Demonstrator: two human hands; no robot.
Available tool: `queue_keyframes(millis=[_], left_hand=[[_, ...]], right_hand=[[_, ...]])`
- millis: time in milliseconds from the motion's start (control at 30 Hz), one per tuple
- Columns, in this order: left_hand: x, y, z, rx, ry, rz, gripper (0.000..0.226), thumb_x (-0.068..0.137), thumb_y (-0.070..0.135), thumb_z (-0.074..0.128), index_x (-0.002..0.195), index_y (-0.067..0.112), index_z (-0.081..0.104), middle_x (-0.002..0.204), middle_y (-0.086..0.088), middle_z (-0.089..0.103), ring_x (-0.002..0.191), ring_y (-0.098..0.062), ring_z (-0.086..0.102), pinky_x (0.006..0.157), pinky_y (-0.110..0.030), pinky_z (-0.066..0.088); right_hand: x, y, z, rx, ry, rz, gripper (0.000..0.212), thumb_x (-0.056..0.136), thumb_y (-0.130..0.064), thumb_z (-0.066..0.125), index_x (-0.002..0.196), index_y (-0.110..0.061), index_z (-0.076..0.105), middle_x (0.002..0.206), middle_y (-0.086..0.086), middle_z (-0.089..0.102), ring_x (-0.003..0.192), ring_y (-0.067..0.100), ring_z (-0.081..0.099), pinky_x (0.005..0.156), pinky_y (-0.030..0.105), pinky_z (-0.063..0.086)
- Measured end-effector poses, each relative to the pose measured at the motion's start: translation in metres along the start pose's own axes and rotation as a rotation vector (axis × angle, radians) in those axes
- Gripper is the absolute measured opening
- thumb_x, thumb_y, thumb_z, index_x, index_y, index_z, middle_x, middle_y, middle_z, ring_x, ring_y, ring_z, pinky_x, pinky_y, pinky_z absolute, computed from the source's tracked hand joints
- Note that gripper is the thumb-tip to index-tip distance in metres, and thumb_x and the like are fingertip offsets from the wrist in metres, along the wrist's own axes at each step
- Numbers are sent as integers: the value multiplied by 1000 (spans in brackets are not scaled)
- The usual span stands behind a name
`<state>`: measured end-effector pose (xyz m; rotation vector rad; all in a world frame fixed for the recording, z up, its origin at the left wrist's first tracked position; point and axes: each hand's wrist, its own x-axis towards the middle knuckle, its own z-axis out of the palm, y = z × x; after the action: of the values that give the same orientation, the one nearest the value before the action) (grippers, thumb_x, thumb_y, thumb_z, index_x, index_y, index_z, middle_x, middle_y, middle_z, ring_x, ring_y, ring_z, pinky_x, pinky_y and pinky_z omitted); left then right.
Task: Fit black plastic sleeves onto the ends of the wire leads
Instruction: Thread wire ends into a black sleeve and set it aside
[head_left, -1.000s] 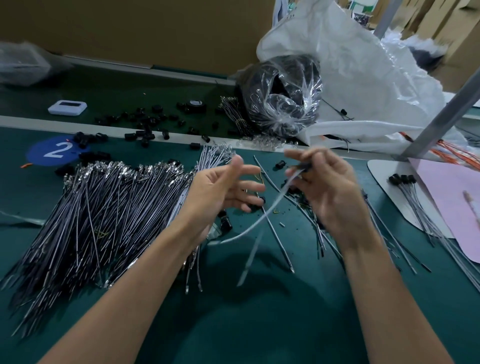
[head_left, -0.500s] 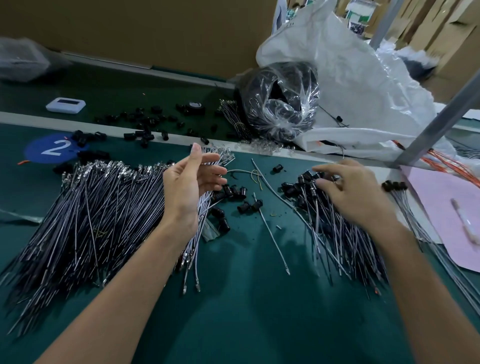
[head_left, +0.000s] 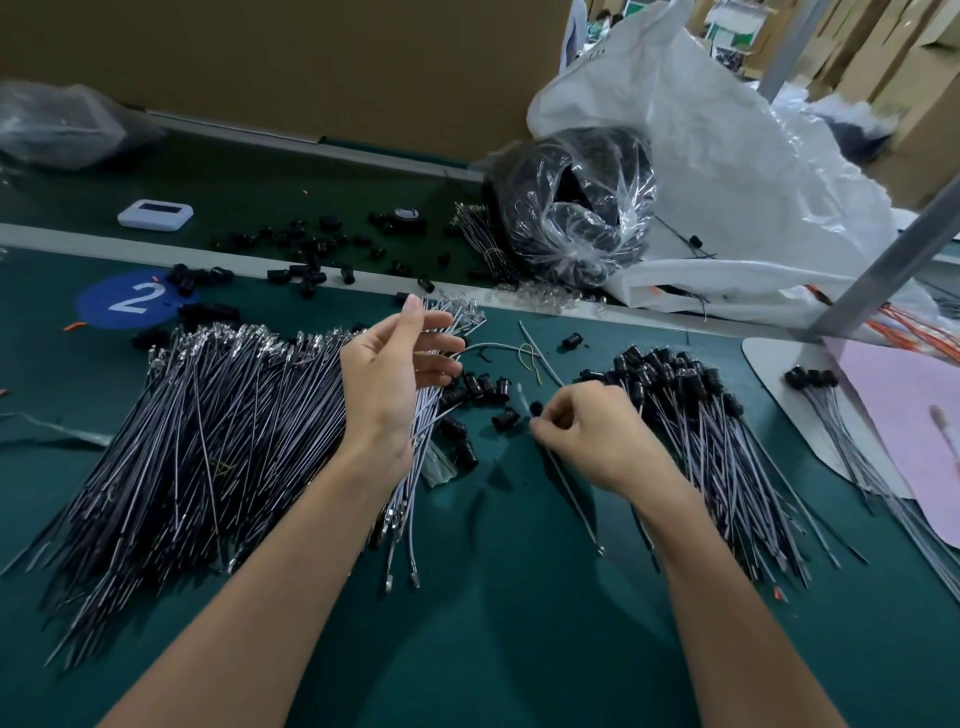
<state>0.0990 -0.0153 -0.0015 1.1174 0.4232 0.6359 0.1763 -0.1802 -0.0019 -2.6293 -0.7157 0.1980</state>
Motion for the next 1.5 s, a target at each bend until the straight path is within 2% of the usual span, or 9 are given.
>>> queue_keyframes(millis=[167,233,333,467,633,1000,1167,1300,1500], left_hand=[[-3,0,4,73,-41,15,31,100,30,53,84,15,74,75,-4,74,60,-16,65,57,-21,52],[-2,3,3,132,-35,43,25,100,25,54,85,16,73,75,-2,74,62,-14,64,59,-23,52],[2,13,-4,324,-34,86,11,94,14,63,90,18,72,79,1,74,64,-11,64,61,-25,52],[8,36,-25,959,-116,191,8,84,18,75,86,26,74,77,12,71,68,0,62,65,-16,47],[4,45,-49,1662,28,67,8,82,29,77,85,23,71,81,-1,68,77,-24,62,65,-29,43],[14,44,-63,1482,-67,-45,27,79,15,78,59,29,66,78,-2,70,79,-23,64,77,-40,57],[15,51,-64,1472,-20,36,8,83,12,72,79,17,76,79,-6,72,73,-20,63,72,-35,57],[7,56,-47,1430,-72,298,14,92,18,65,102,21,75,102,-2,71,80,-18,58,83,-35,52],[-24,42,14,1104,-618,827,21,85,-7,65,99,6,75,97,-6,73,80,-26,68,73,-41,57]], right_hand=[[0,9,-10,296,371,-99,12,81,-13,77,90,-15,69,69,-8,67,60,2,62,66,17,53],[0,14,-9,369,349,-112,33,79,-6,78,108,-15,67,76,-7,68,66,3,63,69,12,52],[2,16,-1,223,313,-130,26,84,-2,72,109,-11,72,82,-5,68,69,-4,58,74,10,50],[2,16,2,196,481,-172,11,88,-5,68,96,-8,74,86,3,70,72,8,58,77,20,49],[-1,15,3,213,604,-190,5,86,-7,71,90,-7,75,82,4,70,72,14,61,74,23,50],[-1,15,7,245,599,-242,6,85,-5,72,87,-9,75,78,-5,66,69,3,57,70,6,42],[0,16,7,286,626,-231,5,85,-6,72,88,-9,75,79,-4,67,72,-4,57,71,4,43],[-2,11,5,527,562,-154,4,85,-10,73,87,-12,76,73,-2,71,65,10,63,65,21,53],[-11,2,-8,1270,171,73,6,81,-5,70,77,-6,74,64,9,68,55,17,63,53,21,50]])
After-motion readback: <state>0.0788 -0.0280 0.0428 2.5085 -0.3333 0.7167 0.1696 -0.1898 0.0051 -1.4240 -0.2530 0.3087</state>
